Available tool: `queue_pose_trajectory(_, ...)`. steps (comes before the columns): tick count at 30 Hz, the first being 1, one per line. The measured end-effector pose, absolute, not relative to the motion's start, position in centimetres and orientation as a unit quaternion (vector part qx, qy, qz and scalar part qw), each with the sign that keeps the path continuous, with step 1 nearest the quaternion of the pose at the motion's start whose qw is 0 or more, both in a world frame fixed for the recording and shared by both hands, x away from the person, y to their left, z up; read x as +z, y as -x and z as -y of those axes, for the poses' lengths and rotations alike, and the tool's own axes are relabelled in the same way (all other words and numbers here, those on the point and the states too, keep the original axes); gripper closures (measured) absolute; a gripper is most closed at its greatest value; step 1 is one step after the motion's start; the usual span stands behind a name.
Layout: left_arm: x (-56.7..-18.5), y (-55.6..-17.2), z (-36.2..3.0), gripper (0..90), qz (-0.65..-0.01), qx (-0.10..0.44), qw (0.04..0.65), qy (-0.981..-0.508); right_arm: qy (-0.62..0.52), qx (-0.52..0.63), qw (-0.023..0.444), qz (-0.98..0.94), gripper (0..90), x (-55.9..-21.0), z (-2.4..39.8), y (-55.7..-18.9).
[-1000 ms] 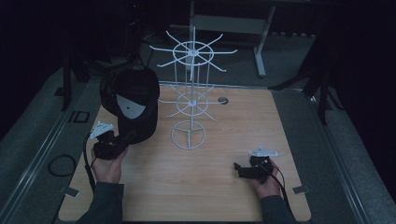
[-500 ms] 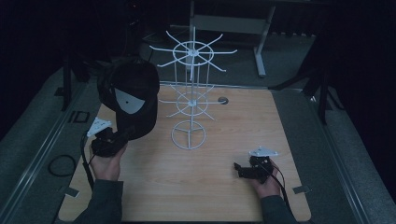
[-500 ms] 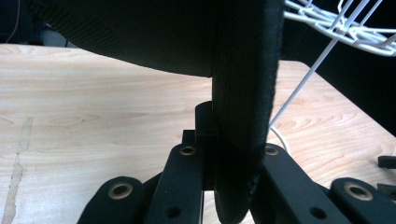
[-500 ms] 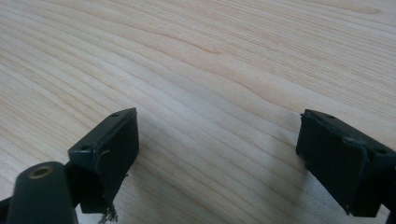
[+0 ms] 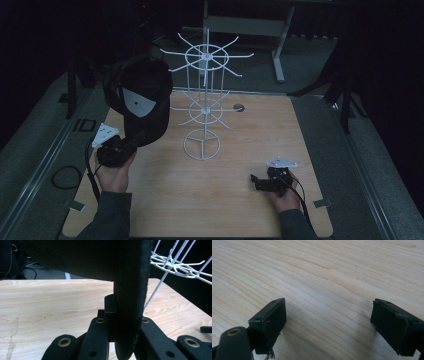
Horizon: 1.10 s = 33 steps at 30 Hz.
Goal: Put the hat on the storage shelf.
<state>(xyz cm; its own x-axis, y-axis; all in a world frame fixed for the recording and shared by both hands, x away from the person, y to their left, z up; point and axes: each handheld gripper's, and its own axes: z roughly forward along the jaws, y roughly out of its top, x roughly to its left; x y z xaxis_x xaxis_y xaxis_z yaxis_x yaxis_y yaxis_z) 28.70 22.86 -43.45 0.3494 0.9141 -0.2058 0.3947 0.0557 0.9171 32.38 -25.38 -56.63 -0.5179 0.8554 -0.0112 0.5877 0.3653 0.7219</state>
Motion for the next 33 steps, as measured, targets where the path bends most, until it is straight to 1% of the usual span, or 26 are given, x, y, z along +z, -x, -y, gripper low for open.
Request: queue_pose_trajectory(33, -41.1, -27.4, -22.0, 86.9, -0.488, 0.301, 0.516, -0.636, -0.449, 0.34, 0.198, -0.802, 13.0, -56.6, 25.4, -32.4)
